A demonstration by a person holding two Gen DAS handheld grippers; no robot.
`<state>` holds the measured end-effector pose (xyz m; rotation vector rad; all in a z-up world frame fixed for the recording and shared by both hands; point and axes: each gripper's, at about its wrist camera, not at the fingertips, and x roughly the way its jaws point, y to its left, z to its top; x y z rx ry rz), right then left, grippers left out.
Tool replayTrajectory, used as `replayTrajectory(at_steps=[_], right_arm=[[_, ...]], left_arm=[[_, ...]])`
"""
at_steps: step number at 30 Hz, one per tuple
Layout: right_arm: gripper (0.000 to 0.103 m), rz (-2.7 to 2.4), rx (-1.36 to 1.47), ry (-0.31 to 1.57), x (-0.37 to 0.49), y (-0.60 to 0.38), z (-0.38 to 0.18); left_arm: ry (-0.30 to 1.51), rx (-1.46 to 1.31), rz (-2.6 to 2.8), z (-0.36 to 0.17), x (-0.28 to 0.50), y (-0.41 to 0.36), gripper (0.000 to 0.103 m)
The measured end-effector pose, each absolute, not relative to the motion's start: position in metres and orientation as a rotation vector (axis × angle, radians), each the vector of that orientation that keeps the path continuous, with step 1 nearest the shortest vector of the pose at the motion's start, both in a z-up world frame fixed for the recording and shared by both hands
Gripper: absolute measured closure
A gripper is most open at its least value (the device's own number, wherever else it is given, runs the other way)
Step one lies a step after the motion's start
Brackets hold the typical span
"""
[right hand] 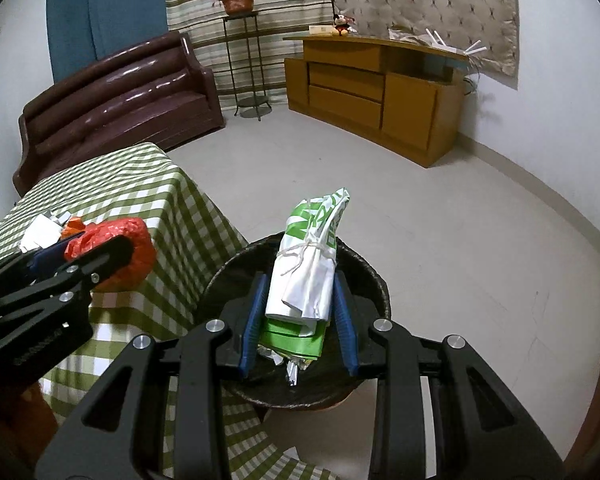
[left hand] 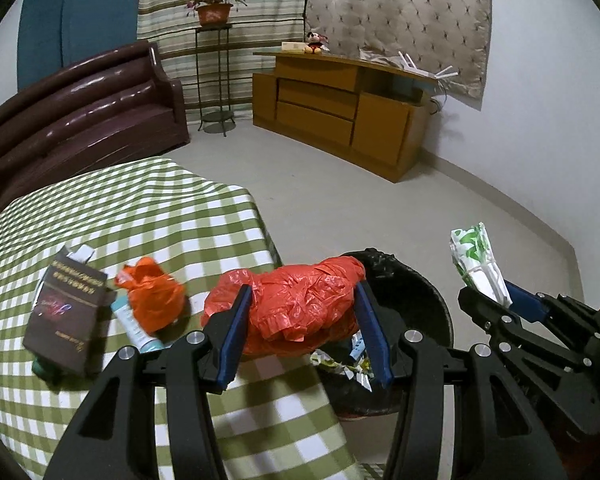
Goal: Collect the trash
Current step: 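Open both tools to drop the packet and red bag into the bin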
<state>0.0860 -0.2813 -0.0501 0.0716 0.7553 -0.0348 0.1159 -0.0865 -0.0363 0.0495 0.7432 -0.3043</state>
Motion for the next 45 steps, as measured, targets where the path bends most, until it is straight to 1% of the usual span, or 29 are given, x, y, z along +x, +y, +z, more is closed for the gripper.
replayTrajectory(at_steps=[9,14,16,17,18,25,39,45], right_arm=[[0.071,-0.047,0.094,0.759,0.098,-0.29,-0.055],[0.069,-0.043,0.112,0.764,0.102,-0.292,-0.06],[0.067,-0.047,0.117,0.766,0.103,-0.294,-0.061],[0.062,-0.048,0.119,0.765,0.103,-0.295,-0.061],[0.062,-0.049,0.119,0.766,0.103,-0.295,-0.061],[0.062,-0.053,0.115,0.761,0.103,-0.295,-0.06],[0.062,-0.065,0.126,0.761,0.102,-0.301,-0.06],[0.062,-0.065,0.129,0.76,0.102,-0.302,-0.061]], left_arm=[[0.758,0.061,-0.322,-0.043,0.124,-0.099,0.052],[0.77,0.064,-0.325,-0.045,0.13,-0.104,0.05],[0.785,0.051,-0.321,-0.046,0.133,-0.102,0.048],[0.788,0.048,-0.319,-0.047,0.133,-0.102,0.047],[0.79,0.046,-0.315,-0.046,0.134,-0.101,0.045],[0.784,0.041,-0.306,-0.045,0.134,-0.101,0.04],[0.789,0.031,-0.31,-0.046,0.131,-0.103,0.036],[0.785,0.055,-0.313,-0.045,0.131,-0.108,0.036]])
